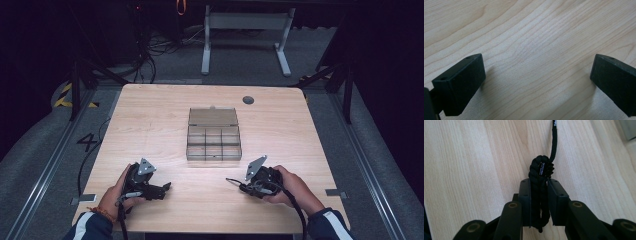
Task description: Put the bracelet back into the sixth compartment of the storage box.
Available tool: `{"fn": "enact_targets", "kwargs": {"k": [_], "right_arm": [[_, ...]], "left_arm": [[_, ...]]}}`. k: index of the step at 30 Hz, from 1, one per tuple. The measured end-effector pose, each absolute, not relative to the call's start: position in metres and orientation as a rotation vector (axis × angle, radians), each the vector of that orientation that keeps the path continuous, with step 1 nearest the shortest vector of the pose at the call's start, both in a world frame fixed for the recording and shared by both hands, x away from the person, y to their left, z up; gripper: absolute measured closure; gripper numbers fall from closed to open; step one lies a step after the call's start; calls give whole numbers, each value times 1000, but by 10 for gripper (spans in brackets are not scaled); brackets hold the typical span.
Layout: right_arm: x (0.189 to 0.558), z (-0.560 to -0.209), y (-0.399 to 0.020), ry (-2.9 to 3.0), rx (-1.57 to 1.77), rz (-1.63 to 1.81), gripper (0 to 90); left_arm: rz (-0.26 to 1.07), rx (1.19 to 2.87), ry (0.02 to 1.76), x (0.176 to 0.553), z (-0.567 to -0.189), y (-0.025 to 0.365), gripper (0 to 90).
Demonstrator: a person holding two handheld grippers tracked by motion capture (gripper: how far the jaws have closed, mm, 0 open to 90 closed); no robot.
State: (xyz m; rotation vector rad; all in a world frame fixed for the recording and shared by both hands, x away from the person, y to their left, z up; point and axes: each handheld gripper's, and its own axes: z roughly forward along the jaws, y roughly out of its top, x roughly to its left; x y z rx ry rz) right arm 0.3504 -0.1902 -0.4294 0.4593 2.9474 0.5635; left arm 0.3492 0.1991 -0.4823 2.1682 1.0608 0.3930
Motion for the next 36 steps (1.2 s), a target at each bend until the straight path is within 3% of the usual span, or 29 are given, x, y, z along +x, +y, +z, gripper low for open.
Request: {"fn": "enact_targets", "kwargs": {"k": [36], "right_arm": [[386, -374, -209, 2796, 503, 697, 750]], "left_arm": [[393, 2168, 1061, 349, -482, 199, 3]]}}
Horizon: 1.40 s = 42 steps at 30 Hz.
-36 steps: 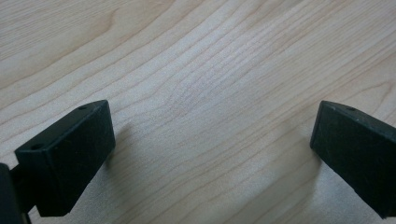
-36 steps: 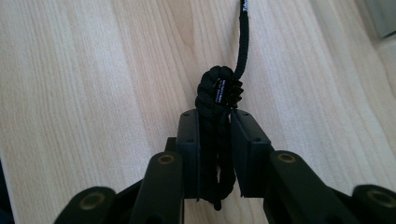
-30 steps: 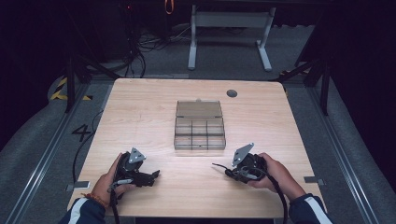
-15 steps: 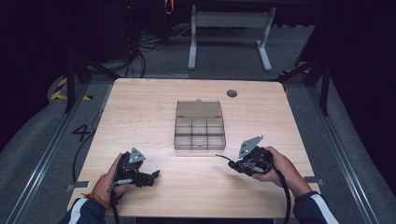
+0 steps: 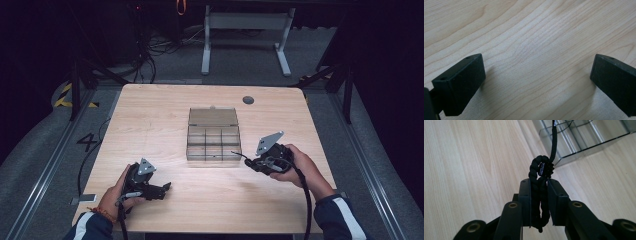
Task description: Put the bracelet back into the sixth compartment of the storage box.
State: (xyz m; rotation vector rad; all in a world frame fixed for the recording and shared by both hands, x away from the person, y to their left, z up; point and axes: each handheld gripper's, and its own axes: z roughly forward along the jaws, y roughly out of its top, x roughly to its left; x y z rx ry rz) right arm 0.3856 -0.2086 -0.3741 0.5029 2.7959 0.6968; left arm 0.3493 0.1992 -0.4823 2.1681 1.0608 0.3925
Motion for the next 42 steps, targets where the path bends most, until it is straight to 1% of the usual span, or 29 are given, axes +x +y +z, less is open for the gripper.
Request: {"fn": "enact_targets", "kwargs": {"k": [7, 17, 26, 42], "right_arm": [[398, -370, -200, 2792, 499, 693, 750], [421, -369, -174, 2804, 485, 666, 751], [445, -383, -155, 2824, 526, 587, 750], [465, -399, -139, 2832, 561, 561, 756]], "left_arm": [[392, 2168, 1061, 349, -482, 199, 3], [392, 2168, 1061, 349, -482, 199, 3], [392, 2168, 1061, 349, -482, 199, 3], [392, 2168, 1061, 349, -482, 199, 3]]}}
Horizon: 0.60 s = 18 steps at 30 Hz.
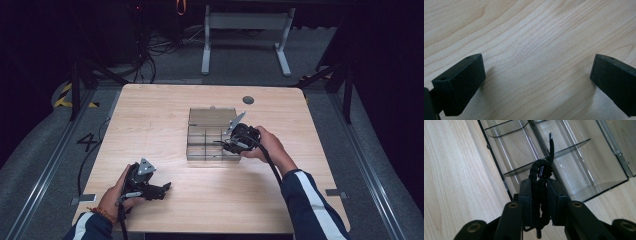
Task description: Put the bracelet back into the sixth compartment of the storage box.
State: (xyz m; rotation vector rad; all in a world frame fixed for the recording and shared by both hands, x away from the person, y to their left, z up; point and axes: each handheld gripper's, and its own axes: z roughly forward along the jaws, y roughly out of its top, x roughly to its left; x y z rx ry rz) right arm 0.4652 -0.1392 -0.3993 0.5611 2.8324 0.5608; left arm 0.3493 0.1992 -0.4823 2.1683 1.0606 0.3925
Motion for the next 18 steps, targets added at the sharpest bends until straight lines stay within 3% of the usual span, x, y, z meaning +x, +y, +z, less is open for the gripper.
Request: {"fn": "enact_targets", "kwargs": {"k": [18], "right_arm": [[483, -425, -137, 2888, 704, 502, 758]], "left_arm": [[392, 2168, 1061, 349, -482, 199, 3]]}}
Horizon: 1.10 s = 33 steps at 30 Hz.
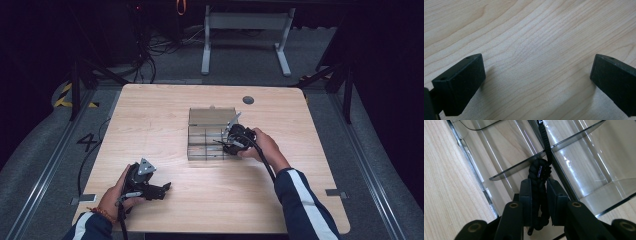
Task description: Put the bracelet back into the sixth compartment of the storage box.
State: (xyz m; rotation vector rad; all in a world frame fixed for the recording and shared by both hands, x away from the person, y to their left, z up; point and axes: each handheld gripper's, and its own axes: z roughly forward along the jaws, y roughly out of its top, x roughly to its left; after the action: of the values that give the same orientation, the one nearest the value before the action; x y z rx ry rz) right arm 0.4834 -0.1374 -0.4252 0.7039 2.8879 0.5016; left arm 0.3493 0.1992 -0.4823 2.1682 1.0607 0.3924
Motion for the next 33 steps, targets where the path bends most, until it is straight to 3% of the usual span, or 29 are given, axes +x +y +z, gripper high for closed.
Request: {"fn": "enact_targets", "kwargs": {"k": [9, 33], "right_arm": [[480, -425, -137, 2860, 685, 508, 691], [455, -394, -151, 2765, 632, 621, 630]], "left_arm": [[392, 2169, 1061, 349, -482, 199, 3], [393, 2169, 1059, 349, -482, 199, 3]]}}
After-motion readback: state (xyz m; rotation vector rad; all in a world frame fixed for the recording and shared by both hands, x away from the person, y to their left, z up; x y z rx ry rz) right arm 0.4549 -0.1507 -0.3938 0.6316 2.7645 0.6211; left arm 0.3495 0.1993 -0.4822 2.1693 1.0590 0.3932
